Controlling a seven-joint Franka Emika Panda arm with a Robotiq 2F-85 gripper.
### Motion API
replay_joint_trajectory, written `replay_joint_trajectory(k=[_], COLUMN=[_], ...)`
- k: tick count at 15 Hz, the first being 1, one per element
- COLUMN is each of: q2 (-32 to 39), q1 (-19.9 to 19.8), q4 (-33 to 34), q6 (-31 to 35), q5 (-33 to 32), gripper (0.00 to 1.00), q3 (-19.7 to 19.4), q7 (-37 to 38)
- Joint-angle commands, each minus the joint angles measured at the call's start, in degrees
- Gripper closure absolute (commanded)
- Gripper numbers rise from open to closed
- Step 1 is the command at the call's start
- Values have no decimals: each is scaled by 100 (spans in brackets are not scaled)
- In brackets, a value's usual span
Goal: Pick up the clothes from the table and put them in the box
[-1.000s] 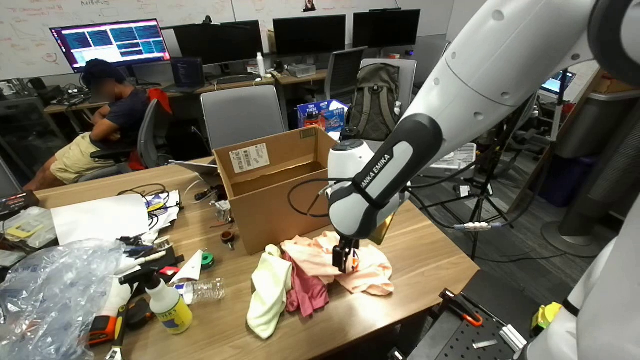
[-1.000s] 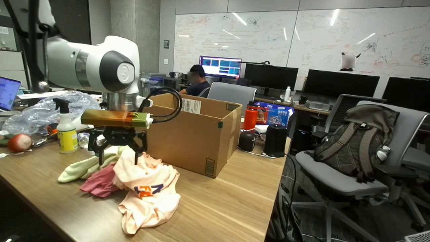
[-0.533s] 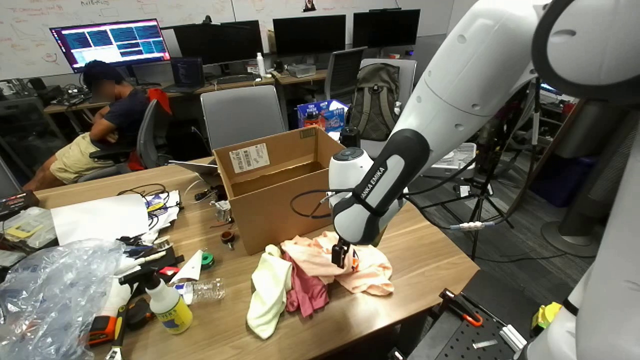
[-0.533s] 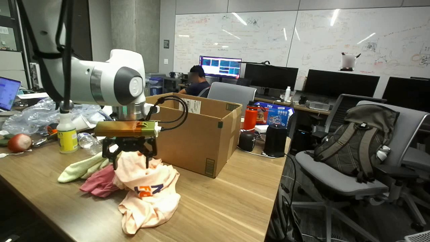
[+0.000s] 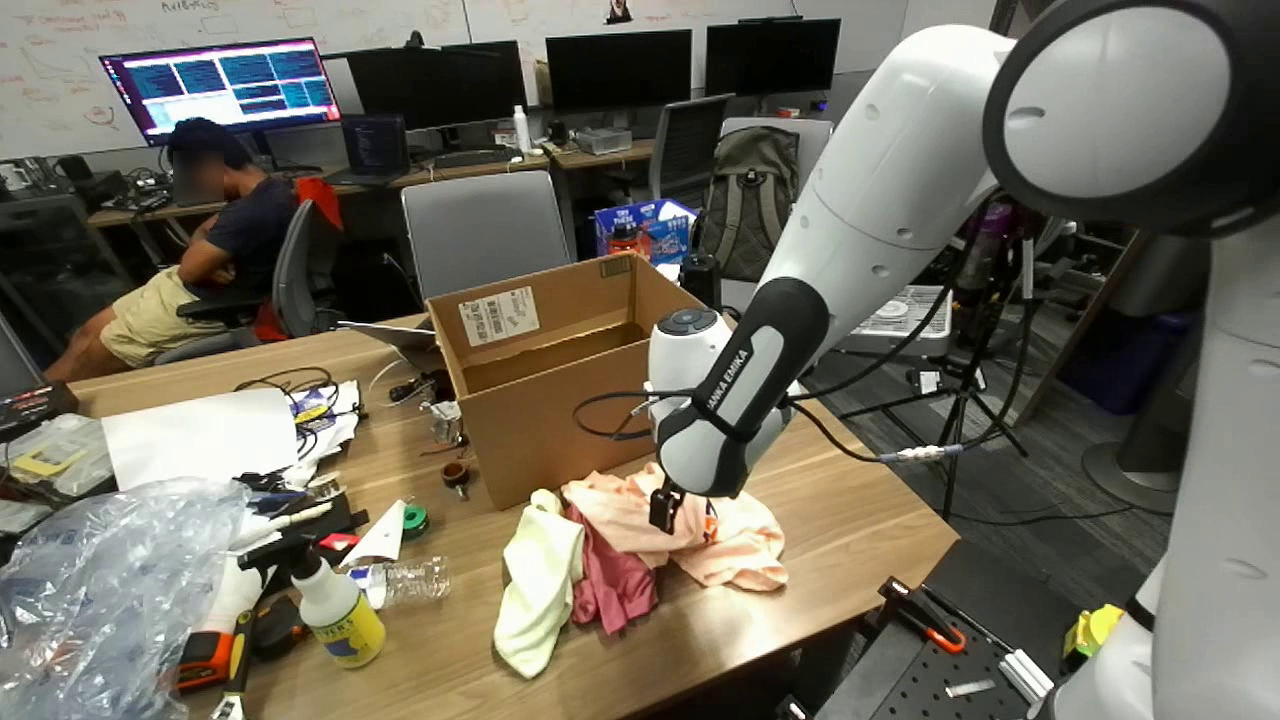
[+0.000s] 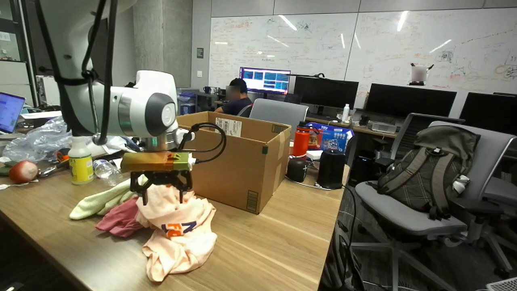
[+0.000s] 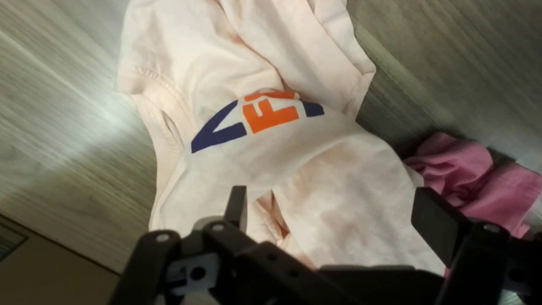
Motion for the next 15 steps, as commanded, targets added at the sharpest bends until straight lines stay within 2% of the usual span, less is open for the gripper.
replay_joint_trajectory(k=[1, 7, 15], q2=[280, 695, 1069], q1=[125, 252, 263], q4=[175, 322, 451], q6=[221, 367, 349], q5=[-251, -473, -433], gripper=[0, 0, 0], q3=[-176, -444, -495], q7=[293, 505, 552])
